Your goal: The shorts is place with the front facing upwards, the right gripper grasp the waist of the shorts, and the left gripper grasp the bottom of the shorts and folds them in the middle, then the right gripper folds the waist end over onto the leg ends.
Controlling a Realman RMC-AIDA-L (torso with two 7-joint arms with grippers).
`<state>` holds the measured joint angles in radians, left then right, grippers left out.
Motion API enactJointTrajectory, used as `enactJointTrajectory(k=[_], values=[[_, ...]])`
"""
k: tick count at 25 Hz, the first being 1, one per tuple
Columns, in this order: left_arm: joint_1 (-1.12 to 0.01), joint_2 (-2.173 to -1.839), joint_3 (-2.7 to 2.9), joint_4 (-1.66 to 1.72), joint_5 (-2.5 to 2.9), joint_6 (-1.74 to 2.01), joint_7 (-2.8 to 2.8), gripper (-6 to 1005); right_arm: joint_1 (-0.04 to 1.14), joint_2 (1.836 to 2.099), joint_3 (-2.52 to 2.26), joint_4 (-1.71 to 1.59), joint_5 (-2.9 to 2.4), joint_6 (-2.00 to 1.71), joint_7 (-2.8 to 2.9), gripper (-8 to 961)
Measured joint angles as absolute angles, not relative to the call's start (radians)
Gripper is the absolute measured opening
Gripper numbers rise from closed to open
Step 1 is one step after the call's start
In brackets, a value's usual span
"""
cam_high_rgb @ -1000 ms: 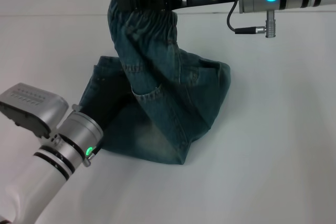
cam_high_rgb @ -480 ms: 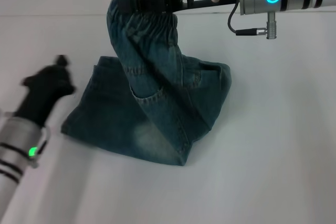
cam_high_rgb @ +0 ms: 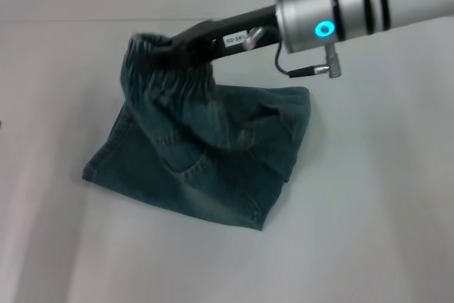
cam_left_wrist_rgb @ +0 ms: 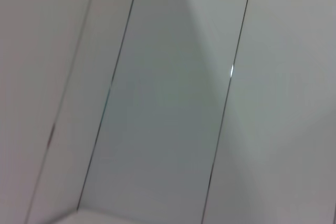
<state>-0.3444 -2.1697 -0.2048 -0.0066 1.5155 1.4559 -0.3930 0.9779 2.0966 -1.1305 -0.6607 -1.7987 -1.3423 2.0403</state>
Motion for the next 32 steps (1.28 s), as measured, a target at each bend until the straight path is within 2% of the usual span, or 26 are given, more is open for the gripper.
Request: enactJointTrajectory(k=[3, 10, 14, 17, 19, 21, 23, 25, 30, 32], values=[[-0.323, -2.170, -0.208, 0.005, 1.518, 1.548, -0.401, 21, 0.979, 2.099, -1.173, -0.654, -1.783, -1.290, 2.034, 96], [-0.297, -2.169, -0.123, 0.110, 1.524, 1.678, -0.584, 37, 0.942, 2.092, -1.169, -0.656, -1.682, -1.299, 1.952, 363], [-0.292, -2.168, 0.038, 0.218, 1.543, 1.748, -0.670, 233, 0.860, 2.086, -1.155, -0.721, -1.658, -1.334, 1.844, 558], [-0.295, -2.162, 0.236, 0.393, 1.620, 1.753, -0.841, 365, 0.733, 2.078, -1.152, -0.829, -1.694, -1.379, 1.699, 613], [-0.299, -2.163, 0.339, 0.508, 1.680, 1.740, -0.962, 453, 0.634, 2.056, -1.141, -0.909, -1.732, -1.424, 1.650, 650], [-0.302, -2.165, 0.389, 0.575, 1.722, 1.738, -1.024, 497, 0.544, 2.036, -1.095, -0.972, -1.740, -1.482, 1.633, 687], [-0.305, -2.165, 0.426, 0.619, 1.762, 1.737, -1.070, 541, 0.475, 2.028, -1.015, -0.997, -1.720, -1.563, 1.601, 723], [-0.317, -2.163, 0.459, 0.649, 1.814, 1.722, -1.117, 585, 0.429, 2.027, -0.935, -0.999, -1.716, -1.654, 1.558, 760], [-0.364, -2.161, 0.538, 0.702, 1.966, 1.668, -1.233, 695, 0.366, 2.035, -0.855, -0.999, -1.775, -1.761, 1.521, 940], [-0.373, -2.161, 0.570, 0.718, 1.994, 1.656, -1.268, 773, 0.355, 2.046, -0.854, -0.995, -1.810, -1.768, 1.502, 934]])
